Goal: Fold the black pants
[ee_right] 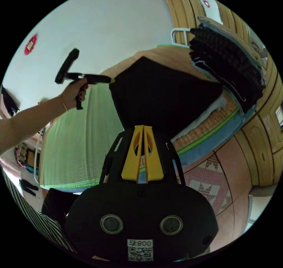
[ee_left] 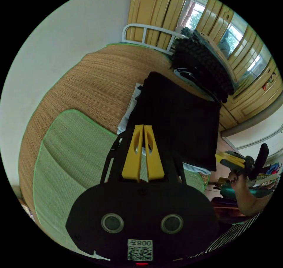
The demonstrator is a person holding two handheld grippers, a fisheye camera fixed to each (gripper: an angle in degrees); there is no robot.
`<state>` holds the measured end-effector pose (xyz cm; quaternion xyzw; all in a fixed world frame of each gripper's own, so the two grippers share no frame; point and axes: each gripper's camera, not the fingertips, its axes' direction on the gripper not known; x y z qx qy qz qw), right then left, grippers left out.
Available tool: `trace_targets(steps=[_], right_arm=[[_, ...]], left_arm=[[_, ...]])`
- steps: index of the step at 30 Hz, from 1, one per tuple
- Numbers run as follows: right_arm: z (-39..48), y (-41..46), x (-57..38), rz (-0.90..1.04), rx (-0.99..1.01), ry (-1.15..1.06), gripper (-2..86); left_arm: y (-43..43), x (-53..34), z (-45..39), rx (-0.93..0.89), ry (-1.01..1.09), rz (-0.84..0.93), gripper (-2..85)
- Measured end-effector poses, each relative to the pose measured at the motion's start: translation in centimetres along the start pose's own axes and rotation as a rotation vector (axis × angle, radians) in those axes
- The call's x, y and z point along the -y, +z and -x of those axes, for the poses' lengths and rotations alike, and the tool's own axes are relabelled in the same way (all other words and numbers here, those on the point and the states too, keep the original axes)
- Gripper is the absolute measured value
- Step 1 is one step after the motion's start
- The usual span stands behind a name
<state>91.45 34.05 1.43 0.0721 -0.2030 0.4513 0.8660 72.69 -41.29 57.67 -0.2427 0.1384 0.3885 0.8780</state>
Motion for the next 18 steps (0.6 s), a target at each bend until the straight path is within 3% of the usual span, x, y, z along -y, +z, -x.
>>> trace_targets(steps=[3,6,9,12,18], right_arm=[[-1.5,-1.1,3.1,-0.057,-0.051,0.064,0.1],[-3.2,0.2,5.5,0.006,-0.088,0.151,0.1],[-3.6,1.9,5.8,0.087,-0.039,0.186,0.1],[-2.1,0.3,5.8,0.037,-0.031,0.201,0.2],[0.7,-6.0,9.2,-0.163,-0.153,0.131,1.1]], left_arm=[[1.0,0.3,0.5,0.007,-0.024,0.054,0.3],[1.9,0.0,1.2,-0.028,-0.056,0.065,0.2],[2.1,-0.4,2.2,-0.070,-0.078,0.065,0.1],[1.8,-1.5,3.4,-0.138,-0.111,0.021,0.1],[0.8,-5.4,5.5,-0.454,-0.131,-0.098,0.1]])
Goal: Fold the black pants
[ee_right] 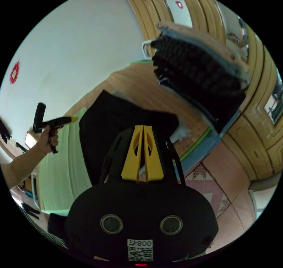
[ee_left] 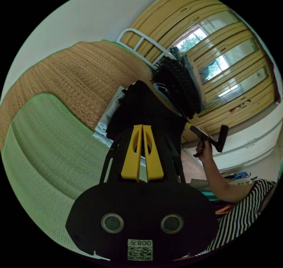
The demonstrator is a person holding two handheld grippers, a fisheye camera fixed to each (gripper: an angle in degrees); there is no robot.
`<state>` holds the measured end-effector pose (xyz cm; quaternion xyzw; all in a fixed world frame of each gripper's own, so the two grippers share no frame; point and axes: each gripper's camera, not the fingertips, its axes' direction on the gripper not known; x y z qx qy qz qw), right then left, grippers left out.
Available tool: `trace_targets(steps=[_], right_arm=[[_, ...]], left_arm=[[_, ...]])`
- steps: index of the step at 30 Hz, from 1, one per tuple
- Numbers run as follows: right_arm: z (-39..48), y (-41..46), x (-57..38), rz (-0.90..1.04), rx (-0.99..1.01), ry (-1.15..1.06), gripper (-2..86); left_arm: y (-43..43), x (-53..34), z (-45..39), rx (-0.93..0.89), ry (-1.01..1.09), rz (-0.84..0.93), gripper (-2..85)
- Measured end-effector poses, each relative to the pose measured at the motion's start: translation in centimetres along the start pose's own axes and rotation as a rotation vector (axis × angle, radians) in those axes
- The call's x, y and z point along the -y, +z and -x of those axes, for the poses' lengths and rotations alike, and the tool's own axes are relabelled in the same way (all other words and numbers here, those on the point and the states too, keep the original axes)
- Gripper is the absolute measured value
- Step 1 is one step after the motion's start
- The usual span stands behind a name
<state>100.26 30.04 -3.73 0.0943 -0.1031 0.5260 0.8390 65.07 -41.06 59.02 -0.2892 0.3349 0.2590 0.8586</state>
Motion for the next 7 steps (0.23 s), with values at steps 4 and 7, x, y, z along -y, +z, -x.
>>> trace_targets(steps=[4,7], right_arm=[[0.5,-4.4,5.8,-0.162,-0.091,-0.051,4.3],[1.1,-6.0,10.0,-0.206,-0.191,-0.067,8.9]], left_arm=[[-1.3,-4.0,1.5,-0.120,-0.008,-0.011,0.1],[-2.2,-7.2,3.0,-0.151,-0.048,-0.006,0.1]])
